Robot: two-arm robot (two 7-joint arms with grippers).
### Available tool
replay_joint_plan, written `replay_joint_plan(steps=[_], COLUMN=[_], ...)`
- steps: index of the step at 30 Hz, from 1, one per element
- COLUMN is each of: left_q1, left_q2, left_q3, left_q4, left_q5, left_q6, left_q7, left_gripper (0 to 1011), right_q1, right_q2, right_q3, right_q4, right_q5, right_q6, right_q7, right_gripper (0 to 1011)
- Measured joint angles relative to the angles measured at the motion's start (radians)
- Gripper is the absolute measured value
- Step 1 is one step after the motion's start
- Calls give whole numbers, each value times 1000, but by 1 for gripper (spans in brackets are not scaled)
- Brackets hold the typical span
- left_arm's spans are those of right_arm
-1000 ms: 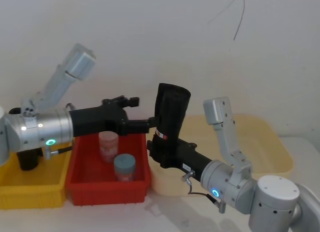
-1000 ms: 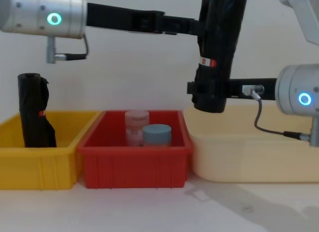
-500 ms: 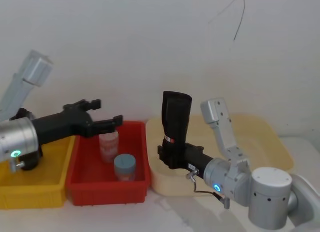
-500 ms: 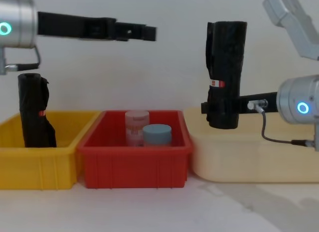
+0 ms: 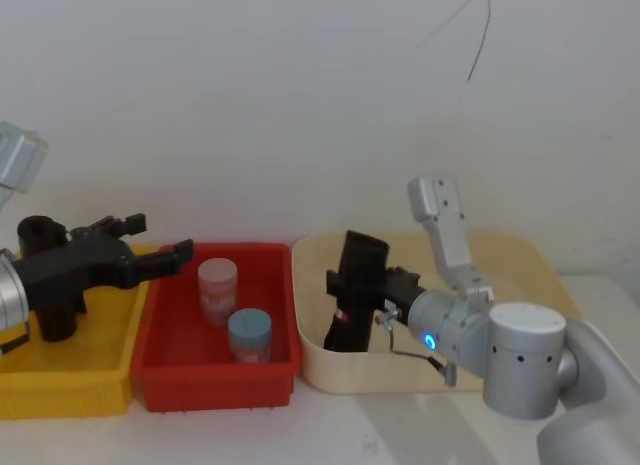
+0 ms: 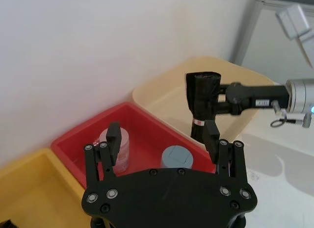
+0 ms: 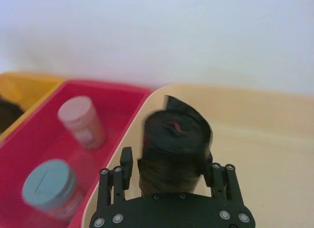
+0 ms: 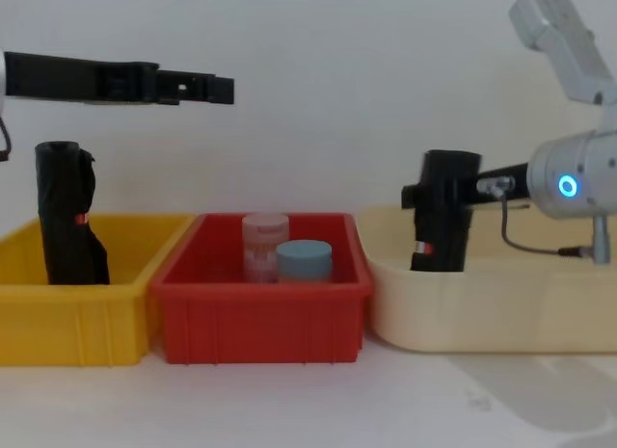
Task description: Pick up the garbage bag with the one hand and transfer it to the other hand.
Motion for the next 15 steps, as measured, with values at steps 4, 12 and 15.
replay_joint_plan(steps=[4,12,15], left_q1=[13,26,30], left_q2=[8,17,20], left_q3=[-9,-19,-23], left_q4=[-5,-10,-11], left_q5=[-5,-10,-11], left_q6=[1,2,2], left_q7=[12,25,28], left_gripper=[1002,1001,1001], right_q1=[17,38,42], right_q2=[-15,-27,-27], right_q3=[20,55,65], right_q4=[13,8,-3], right_q5=[2,0,-12], right_q6=[3,-6,-20], right_q7=[-22,-62,-79], right_gripper=[912,1001,1001])
